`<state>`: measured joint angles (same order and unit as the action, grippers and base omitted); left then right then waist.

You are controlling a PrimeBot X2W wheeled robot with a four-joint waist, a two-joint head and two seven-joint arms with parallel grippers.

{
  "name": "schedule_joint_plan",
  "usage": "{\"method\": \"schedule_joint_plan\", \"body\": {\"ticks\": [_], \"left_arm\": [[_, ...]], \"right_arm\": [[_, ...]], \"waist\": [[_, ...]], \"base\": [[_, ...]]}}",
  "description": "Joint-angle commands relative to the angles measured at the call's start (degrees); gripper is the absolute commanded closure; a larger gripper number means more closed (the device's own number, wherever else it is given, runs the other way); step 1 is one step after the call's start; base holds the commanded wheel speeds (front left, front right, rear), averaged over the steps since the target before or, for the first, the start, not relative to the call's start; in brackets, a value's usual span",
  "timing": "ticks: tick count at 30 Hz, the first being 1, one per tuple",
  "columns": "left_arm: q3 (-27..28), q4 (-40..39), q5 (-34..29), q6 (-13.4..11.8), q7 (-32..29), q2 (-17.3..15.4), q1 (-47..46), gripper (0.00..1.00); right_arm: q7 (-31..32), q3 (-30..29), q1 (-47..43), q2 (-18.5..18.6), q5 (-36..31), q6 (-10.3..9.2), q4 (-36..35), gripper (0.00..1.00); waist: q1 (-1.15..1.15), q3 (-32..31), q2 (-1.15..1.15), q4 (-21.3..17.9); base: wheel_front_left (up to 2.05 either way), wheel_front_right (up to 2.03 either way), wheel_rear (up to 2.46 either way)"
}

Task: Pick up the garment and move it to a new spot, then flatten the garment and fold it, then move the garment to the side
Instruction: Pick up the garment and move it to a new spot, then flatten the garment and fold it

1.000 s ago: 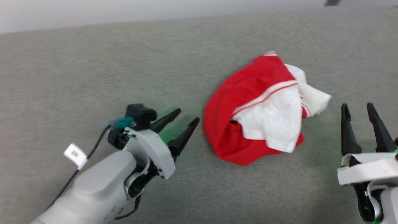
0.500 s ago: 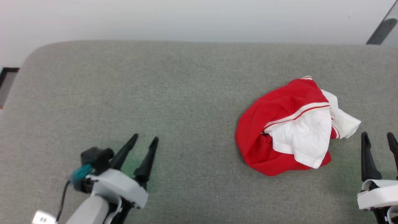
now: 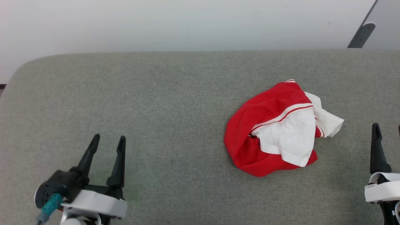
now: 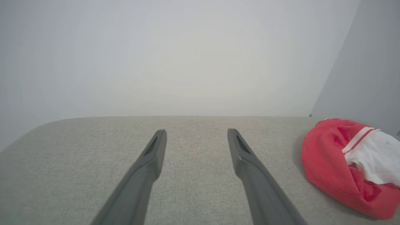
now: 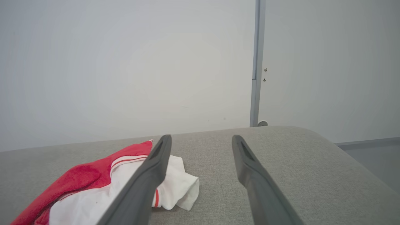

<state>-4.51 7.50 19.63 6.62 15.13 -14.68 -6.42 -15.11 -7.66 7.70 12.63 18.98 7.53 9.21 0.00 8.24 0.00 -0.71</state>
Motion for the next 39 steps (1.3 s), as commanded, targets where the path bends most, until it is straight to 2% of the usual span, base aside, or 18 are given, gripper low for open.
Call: {"method": "schedule_joint_plan", "body": {"ticks": [1,8,14,24,29,32,35,39], "left_arm": [[1.4,-1.2,-1.7,0.4,0.0,1.1,1.4,0.0],[3.2,-1.5,-4.6,0.9,0.0,3.2,3.2,0.0],[3.7,-2.0,-5.3,0.9,0.0,3.7,3.7,0.0],[2.8,-2.6,-4.3,0.9,0.0,2.6,3.4,0.0],[0.6,-3.8,-3.3,0.9,0.0,0.2,0.3,0.0],[-3.2,-4.1,-2.6,0.9,0.0,-2.3,-3.5,0.0],[-10.8,-3.9,-0.1,0.9,-1.6,-5.6,-9.6,0.0],[-27.7,-3.6,9.0,0.9,-17.2,-11.0,-19.6,0.0]], "right_arm": [[0.0,-0.3,0.6,-0.2,0.4,-0.08,-0.4,0.0],[0.0,-0.5,-0.4,-1.2,0.3,-0.08,-0.2,0.0],[0.0,-0.5,-0.5,-1.5,0.3,-0.08,-0.2,0.0],[0.0,-0.1,0.2,-1.8,0.4,-0.08,-0.1,0.0],[0.0,-0.4,0.6,-2.4,0.6,-0.08,-0.5,0.0],[0.0,-0.9,0.9,-2.9,0.7,-0.08,-0.8,0.0],[0.0,-1.2,1.2,-3.3,1.0,-0.08,-1.0,0.0],[0.0,-1.5,2.1,-4.2,1.2,-0.08,-1.1,0.0]], "waist": [[0.0,-0.1,0.0,-0.5],[0.0,-0.4,0.0,-0.8],[0.0,-0.4,0.0,-0.7],[0.0,-0.2,0.0,-0.9],[0.0,0.6,0.0,-1.8],[0.0,1.3,0.0,-2.1],[0.0,2.1,0.0,-2.7],[0.0,3.5,0.0,-4.3]], "base": [[0.0,0.0,0.0],[0.0,0.0,0.0],[0.0,0.0,0.0],[0.0,0.0,0.0],[0.0,0.0,0.0],[0.0,0.0,0.0],[0.0,0.0,0.0],[0.0,0.0,0.0]]}}
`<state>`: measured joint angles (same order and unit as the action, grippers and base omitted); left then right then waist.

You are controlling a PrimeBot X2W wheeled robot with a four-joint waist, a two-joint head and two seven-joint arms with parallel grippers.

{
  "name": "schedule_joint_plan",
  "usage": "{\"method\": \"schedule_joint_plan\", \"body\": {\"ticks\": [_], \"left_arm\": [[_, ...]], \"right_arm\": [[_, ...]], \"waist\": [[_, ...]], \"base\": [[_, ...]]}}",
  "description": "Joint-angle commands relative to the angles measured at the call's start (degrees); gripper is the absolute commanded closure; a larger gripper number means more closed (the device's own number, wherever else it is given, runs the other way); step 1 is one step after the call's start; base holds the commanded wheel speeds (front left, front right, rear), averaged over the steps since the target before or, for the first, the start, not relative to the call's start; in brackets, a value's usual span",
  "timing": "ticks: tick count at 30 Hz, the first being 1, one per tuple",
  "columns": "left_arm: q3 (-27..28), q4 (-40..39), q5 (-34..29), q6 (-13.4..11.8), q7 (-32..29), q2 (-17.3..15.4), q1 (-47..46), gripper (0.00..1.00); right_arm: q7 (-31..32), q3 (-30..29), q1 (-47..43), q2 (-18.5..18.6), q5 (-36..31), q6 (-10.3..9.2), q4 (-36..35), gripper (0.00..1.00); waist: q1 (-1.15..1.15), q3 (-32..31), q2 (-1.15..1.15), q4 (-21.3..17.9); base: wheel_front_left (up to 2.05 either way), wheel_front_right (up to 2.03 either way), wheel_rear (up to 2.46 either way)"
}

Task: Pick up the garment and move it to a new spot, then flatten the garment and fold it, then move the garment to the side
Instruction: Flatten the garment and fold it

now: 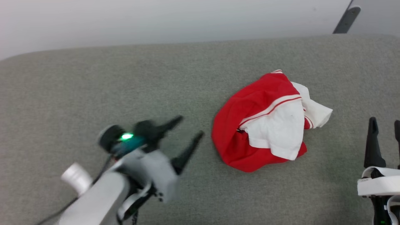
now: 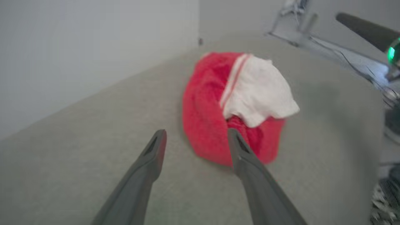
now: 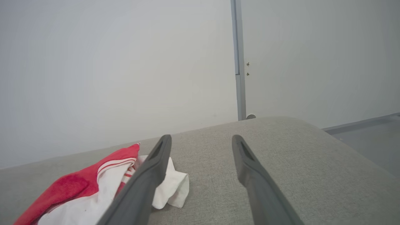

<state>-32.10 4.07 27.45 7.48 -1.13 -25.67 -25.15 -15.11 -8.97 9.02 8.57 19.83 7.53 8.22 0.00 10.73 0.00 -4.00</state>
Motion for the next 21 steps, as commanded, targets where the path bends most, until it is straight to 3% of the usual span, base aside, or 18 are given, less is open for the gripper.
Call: {"method": "schedule_joint_plan", "body": {"ticks": [1,4,9,13,21], "left_arm": [[-4.5,-0.2,4.1,-0.1,-6.0,-1.4,-3.7,0.0],[-15.2,-2.3,12.2,-0.1,-17.9,-3.5,-11.8,0.0],[-23.6,-2.5,22.0,0.0,-29.0,-1.9,-20.7,0.0],[-28.1,-0.5,23.1,0.0,-30.6,0.4,-25.0,0.0],[-32.4,7.7,22.5,0.0,-25.8,3.3,-29.2,0.0]], "right_arm": [[0.0,-0.2,1.1,-0.6,0.2,-0.08,-0.2,0.0],[0.0,-0.2,1.4,-1.3,0.4,-0.08,-0.3,0.0],[0.0,-0.5,2.5,-2.8,0.9,-0.08,-0.3,0.0],[0.0,-0.6,2.8,-3.7,1.2,-0.08,-0.4,0.0],[0.0,-0.3,3.3,-5.0,1.4,-0.08,-0.4,0.0]], "waist": [[0.0,1.4,0.0,-1.5],[0.0,2.8,0.0,-3.4],[0.0,5.1,0.0,-7.1],[0.0,6.7,0.0,-10.0],[0.0,7.6,0.0,-13.4]], "base": [[0.0,0.0,0.0],[0.0,0.0,0.0],[0.0,0.0,0.0],[0.0,0.0,0.0],[0.0,0.0,0.0]]}}
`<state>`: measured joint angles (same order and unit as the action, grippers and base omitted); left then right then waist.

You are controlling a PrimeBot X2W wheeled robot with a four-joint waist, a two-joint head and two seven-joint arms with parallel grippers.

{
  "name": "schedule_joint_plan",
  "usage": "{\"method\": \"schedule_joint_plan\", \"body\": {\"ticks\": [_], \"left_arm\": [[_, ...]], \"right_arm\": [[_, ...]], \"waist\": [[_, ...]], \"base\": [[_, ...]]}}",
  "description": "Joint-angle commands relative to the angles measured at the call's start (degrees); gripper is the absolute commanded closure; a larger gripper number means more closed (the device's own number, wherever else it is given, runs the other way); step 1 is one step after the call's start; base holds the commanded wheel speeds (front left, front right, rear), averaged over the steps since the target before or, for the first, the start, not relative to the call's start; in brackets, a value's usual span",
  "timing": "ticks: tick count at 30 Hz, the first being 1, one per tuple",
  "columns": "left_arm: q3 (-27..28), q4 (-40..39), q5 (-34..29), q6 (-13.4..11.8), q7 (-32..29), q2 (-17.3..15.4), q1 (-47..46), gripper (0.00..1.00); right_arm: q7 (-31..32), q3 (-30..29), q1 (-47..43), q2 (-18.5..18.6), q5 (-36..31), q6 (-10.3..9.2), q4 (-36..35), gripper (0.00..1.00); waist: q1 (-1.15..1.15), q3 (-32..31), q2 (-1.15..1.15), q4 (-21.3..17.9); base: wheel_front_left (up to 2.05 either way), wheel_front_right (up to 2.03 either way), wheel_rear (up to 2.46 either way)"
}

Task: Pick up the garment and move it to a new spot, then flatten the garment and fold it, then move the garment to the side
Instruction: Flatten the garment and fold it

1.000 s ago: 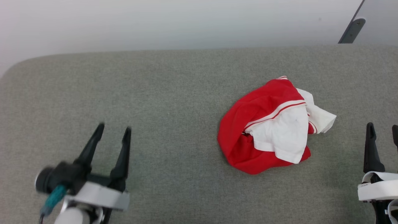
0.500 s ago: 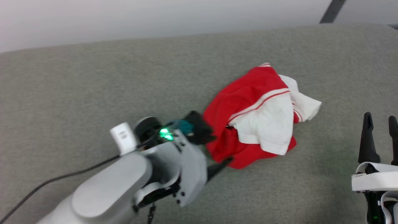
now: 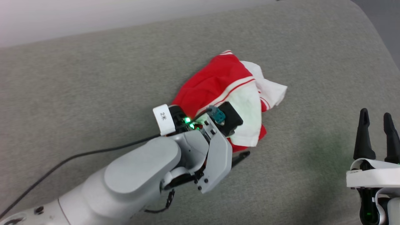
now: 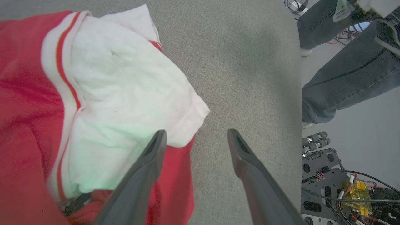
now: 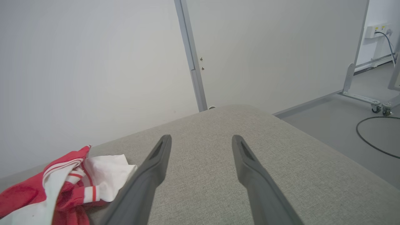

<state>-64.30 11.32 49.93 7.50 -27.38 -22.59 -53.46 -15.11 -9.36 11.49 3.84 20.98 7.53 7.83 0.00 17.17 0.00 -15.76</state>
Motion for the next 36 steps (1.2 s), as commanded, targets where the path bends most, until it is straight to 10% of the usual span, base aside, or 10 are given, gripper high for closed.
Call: {"method": "schedule_joint_plan", "body": {"ticks": [1,11,15,16,30,31,33,36], "left_arm": [[-0.5,1.5,-0.1,-0.1,1.0,0.2,-1.2,0.0],[-3.6,10.5,0.7,-0.1,7.7,1.5,-3.7,0.0],[-4.3,12.1,2.6,-0.1,9.6,2.0,-4.0,0.94],[-4.4,12.4,2.9,-0.1,10.0,2.2,-4.2,1.0],[-7.5,14.0,5.9,-0.1,13.5,3.0,-5.8,1.0],[-7.8,13.9,5.9,-0.1,12.9,2.9,-5.9,0.93],[-8.2,13.3,5.4,-0.1,11.8,2.7,-6.2,0.0],[-8.6,12.7,5.5,-0.1,10.0,2.7,-6.4,0.0]], "right_arm": [[0.0,0.2,0.9,-0.3,0.4,-0.08,0.2,0.0],[0.0,1.4,1.8,-0.8,1.7,-0.08,0.7,0.0],[0.0,1.3,1.7,-0.9,1.9,-0.08,0.8,0.0],[0.0,1.2,1.6,-0.9,1.9,-0.08,0.8,0.0],[0.0,1.5,1.2,-0.9,1.5,-0.08,0.8,0.0],[0.0,1.5,1.2,-0.9,1.4,-0.08,0.8,0.0],[0.0,1.6,1.0,-0.9,1.3,-0.08,0.7,0.0],[0.0,1.8,0.8,-0.9,1.2,-0.08,0.7,0.0]], "waist": [[0.0,1.3,0.0,-1.8],[0.0,1.9,0.0,-3.1],[0.0,1.6,0.0,-3.1],[0.0,1.6,0.0,-3.1],[0.0,-0.1,0.0,-1.5],[0.0,-0.2,0.0,-1.4],[0.0,-0.4,0.0,-1.3],[0.0,-0.5,0.0,-1.2]], "base": [[0.0,0.0,0.0],[0.0,0.0,0.0],[0.0,0.0,0.0],[0.0,0.0,0.0],[0.0,0.0,0.0],[0.0,0.0,0.0],[0.0,0.0,0.0],[0.0,0.0,0.0]]}}
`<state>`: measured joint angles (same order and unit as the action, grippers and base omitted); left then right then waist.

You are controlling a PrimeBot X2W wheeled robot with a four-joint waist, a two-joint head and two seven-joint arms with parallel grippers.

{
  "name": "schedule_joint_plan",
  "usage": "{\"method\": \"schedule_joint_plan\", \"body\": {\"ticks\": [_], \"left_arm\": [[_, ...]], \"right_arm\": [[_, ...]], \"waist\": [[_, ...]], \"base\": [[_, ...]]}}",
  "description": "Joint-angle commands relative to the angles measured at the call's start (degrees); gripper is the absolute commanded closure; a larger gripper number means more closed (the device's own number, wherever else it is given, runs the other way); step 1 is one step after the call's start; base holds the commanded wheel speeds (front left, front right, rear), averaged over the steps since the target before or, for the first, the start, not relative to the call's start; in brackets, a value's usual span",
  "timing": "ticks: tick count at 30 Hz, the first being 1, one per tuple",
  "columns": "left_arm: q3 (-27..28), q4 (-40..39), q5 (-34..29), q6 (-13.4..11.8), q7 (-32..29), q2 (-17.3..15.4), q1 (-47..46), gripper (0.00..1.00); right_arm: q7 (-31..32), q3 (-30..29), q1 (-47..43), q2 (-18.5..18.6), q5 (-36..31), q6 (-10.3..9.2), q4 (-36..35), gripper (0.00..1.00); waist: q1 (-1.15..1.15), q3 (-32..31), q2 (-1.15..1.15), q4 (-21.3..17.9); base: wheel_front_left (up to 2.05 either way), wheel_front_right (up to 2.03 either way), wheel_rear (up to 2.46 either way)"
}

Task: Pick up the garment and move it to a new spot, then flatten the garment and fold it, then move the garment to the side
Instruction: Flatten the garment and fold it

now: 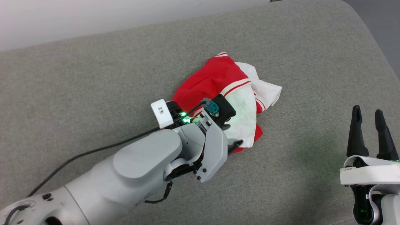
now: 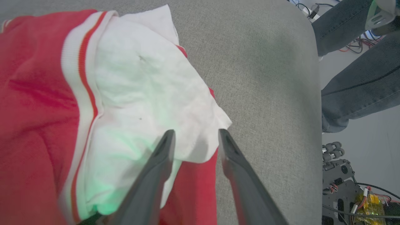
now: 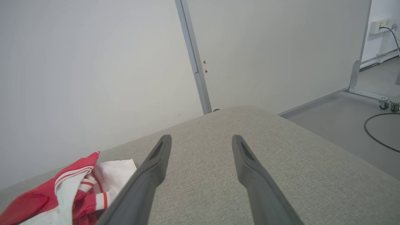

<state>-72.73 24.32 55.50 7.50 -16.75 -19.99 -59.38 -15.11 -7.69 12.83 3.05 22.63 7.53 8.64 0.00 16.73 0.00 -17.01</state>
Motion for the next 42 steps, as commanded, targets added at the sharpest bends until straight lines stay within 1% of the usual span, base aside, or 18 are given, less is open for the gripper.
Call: {"method": "schedule_joint_plan", "body": {"ticks": [1,6,14,17,18,19,20,23,24,28,34,35,38,42], "left_arm": [[-0.3,-0.5,-0.2,-0.1,-1.2,0.1,-0.7,0.0],[-0.5,-0.5,-0.8,-0.1,-3.4,0.4,-1.5,0.0],[-0.6,1.1,-5.4,-0.1,-6.7,0.6,-1.9,0.0],[-0.7,0.6,-6.8,-0.1,-7.6,0.3,-1.5,0.0],[-0.7,0.5,-6.9,-0.1,-7.6,0.3,-1.4,0.08],[-0.7,0.2,-7.6,-0.1,-8.3,0.2,-1.3,0.27],[-0.7,-0.2,-8.0,-0.1,-8.7,0.1,-1.2,0.52],[-0.7,-0.5,-7.3,-0.1,-8.9,-0.2,-1.0,0.85],[-0.7,-0.6,-7.2,-0.1,-9.0,-0.3,-1.0,1.0],[-0.7,-0.6,-7.1,-0.1,-8.5,-0.5,-1.6,1.0],[-0.4,0.3,-5.0,-0.1,-5.0,-0.3,-2.8,1.0],[0.3,0.5,-3.6,-0.1,-4.2,-0.1,-2.7,1.0],[4.6,1.0,2.2,-0.1,-1.7,-0.2,-1.4,1.0],[10.9,1.1,9.5,-0.4,0.7,-3.3,0.5,1.0]], "right_arm": [[0.0,0.2,-0.5,-0.1,-0.4,-0.08,-0.1,0.0],[0.0,0.8,0.0,-0.1,0.0,-0.08,0.0,0.0],[0.0,1.2,0.6,-0.1,0.9,-0.08,0.2,0.0],[0.0,1.2,0.6,-0.2,1.1,-0.08,0.3,0.0],[0.0,1.2,0.6,-0.1,1.1,-0.08,0.3,0.0],[0.0,1.2,0.6,-0.2,1.1,-0.08,0.3,0.0],[0.0,1.2,0.6,-0.2,1.2,-0.08,0.3,0.0],[0.0,1.3,0.9,-0.2,1.6,-0.08,0.5,0.0],[0.0,1.4,1.0,-0.2,1.6,-0.08,0.6,0.0],[0.0,1.3,1.1,-0.2,1.6,-0.08,0.6,0.0],[0.0,0.7,0.7,-0.2,1.3,-0.08,0.7,0.0],[0.0,0.5,0.6,-0.2,1.1,-0.08,0.7,0.0],[0.0,0.1,0.0,-0.1,1.0,-0.08,0.7,0.0],[0.0,-0.3,-0.5,-0.1,0.6,-0.08,0.6,0.0]], "waist": [[0.0,0.0,0.0,0.0],[0.0,0.5,0.0,-0.5],[0.0,2.0,0.0,-1.9],[0.0,2.3,0.0,-2.2],[0.0,2.3,0.0,-2.2],[0.0,2.4,0.0,-2.2],[0.0,2.4,0.0,-2.2],[0.0,2.5,0.0,-2.1],[0.0,2.4,0.0,-2.0],[0.0,2.3,0.0,-1.7],[0.0,1.8,0.0,-0.5],[0.0,1.6,0.0,-0.2],[0.0,0.9,0.0,0.7],[0.0,0.1,0.0,2.3]], "base": [[0.0,0.0,0.0],[0.0,0.0,0.0],[0.0,0.0,0.0],[0.0,0.0,0.0],[0.0,0.0,0.0],[0.0,0.0,0.0],[0.0,0.0,0.0],[0.0,0.0,0.0],[0.0,0.0,0.0],[0.0,0.0,0.0],[0.0,0.0,0.0],[0.0,0.0,0.0],[0.0,0.0,0.0],[0.0,0.0,0.0]]}}
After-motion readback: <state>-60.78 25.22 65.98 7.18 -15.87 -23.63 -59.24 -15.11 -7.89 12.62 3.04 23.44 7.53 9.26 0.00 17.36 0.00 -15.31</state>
